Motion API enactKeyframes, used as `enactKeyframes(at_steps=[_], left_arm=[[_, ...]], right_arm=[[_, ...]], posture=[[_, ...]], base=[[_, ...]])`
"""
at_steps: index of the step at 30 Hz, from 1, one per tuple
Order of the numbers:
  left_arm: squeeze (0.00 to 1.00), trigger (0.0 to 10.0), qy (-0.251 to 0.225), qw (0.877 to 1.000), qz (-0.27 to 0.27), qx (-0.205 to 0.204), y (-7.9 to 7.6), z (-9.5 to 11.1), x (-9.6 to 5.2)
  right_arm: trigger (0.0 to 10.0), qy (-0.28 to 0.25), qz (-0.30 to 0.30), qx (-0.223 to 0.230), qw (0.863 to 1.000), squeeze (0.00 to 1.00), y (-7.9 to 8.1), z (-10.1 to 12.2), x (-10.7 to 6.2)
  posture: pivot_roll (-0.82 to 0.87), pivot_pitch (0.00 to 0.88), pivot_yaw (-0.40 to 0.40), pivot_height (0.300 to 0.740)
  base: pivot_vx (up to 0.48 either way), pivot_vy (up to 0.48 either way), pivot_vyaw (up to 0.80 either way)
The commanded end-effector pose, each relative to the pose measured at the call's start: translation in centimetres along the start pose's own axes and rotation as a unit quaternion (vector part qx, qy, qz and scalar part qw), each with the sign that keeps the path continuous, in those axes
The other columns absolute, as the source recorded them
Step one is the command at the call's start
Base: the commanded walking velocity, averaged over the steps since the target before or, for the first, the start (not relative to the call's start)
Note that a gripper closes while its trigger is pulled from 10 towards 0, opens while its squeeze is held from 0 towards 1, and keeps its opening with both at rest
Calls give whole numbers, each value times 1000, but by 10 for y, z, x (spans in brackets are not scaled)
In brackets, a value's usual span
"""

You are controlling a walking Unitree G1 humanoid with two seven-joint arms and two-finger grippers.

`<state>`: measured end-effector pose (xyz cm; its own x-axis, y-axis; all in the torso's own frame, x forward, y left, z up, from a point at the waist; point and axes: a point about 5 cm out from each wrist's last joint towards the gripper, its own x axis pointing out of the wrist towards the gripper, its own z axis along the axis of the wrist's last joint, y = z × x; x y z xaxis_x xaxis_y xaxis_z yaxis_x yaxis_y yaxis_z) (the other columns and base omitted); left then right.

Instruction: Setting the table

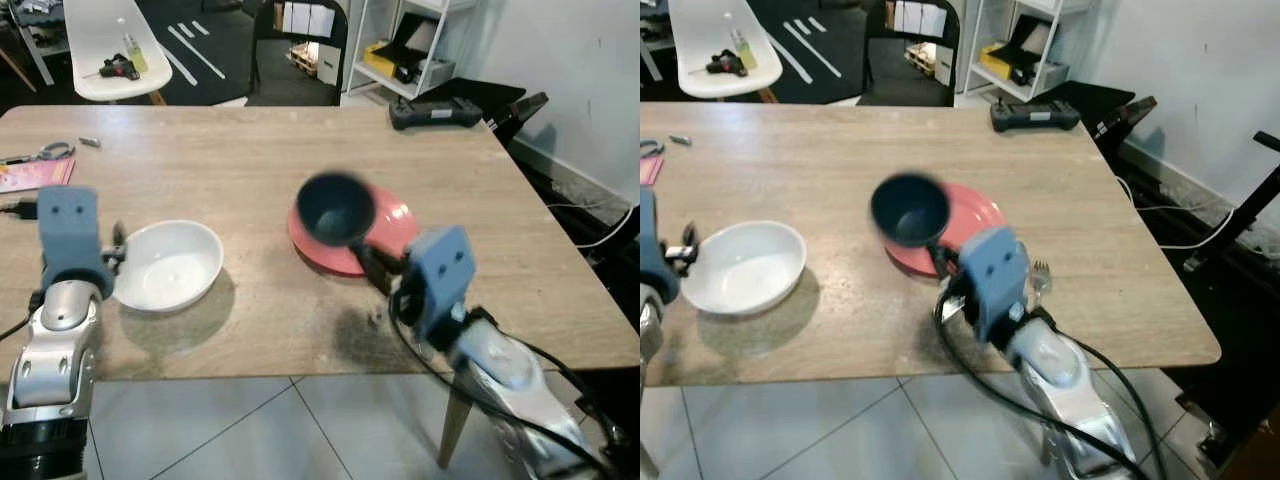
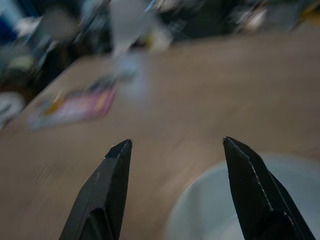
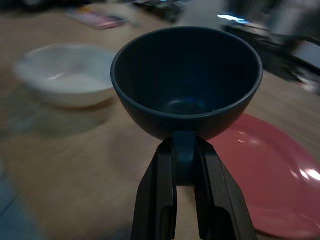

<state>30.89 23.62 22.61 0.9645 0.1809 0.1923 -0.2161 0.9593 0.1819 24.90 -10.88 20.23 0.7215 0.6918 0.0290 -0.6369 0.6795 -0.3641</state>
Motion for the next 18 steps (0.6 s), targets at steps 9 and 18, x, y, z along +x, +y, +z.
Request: enactKeyframes(at_steps=[9, 18], left_arm=[[0, 10000, -92, 984, -152, -1, -53, 36, -11], [0, 10000, -102, 969, -225, 13, -64, 39, -21]], right_arm=[[10000, 3, 68, 75, 995, 0, 34, -15, 19], [10000, 16, 56, 182, 982, 0, 37, -32, 46]], posture=[[-28, 44, 73, 740], [-15, 50, 63, 740]], base=[[0, 0, 0], [0, 0, 0]])
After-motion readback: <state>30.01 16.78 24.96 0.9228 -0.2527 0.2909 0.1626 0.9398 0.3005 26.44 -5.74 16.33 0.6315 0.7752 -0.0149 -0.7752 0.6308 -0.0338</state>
